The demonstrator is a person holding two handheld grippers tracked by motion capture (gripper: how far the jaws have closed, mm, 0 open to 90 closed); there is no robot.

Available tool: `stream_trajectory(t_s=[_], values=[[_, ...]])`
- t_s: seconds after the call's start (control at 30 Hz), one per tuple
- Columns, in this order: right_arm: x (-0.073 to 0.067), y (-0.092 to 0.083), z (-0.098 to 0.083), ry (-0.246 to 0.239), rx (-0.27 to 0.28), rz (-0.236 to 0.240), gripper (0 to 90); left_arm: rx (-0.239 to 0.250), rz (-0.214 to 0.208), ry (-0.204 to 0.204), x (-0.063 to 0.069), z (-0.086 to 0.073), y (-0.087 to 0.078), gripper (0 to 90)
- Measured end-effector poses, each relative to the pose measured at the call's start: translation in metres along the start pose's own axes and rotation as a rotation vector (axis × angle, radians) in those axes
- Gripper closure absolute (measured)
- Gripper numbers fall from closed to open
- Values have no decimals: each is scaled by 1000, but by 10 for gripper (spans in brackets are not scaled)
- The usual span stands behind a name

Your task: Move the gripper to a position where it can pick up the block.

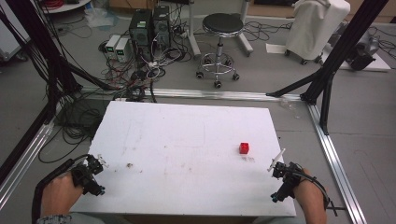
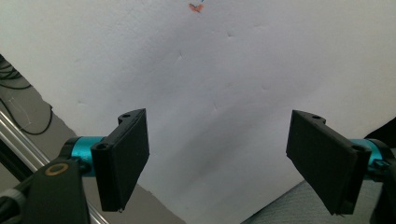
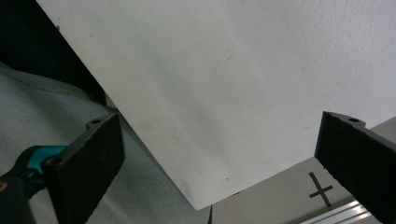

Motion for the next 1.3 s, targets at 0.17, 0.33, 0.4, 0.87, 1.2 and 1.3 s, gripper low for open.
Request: stream_trajectory(t_s=[0.17, 0.33, 0.4, 0.87, 1.2, 1.3], values=[[6, 3, -2, -5, 8, -25, 10, 3, -2, -4, 0, 0, 0, 214], [9, 6, -3, -13, 14, -31, 11, 2, -9, 0, 1, 1, 0, 214], [10, 7, -2, -28, 12, -37, 11, 3, -9, -2, 1, 1, 0, 214], [44, 10, 14, -164, -58, -139, 10, 3, -8, -2, 1, -1, 1, 214], [68, 4, 33, -251, -56, -153, 11, 6, -15, -5, 1, -1, 3, 214], [76, 0, 37, -257, -53, -150, 10, 5, -13, 1, 1, 0, 3, 214]])
Point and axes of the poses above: each handheld gripper's, and its own axes: y roughly forward along the jaws, z roughly out of its top, x roughly to its right, the point moved 1 cm from there along y, roughly forward along the jaws, and after that the axes turned 6 degrees about z, right-handed, at the moved point
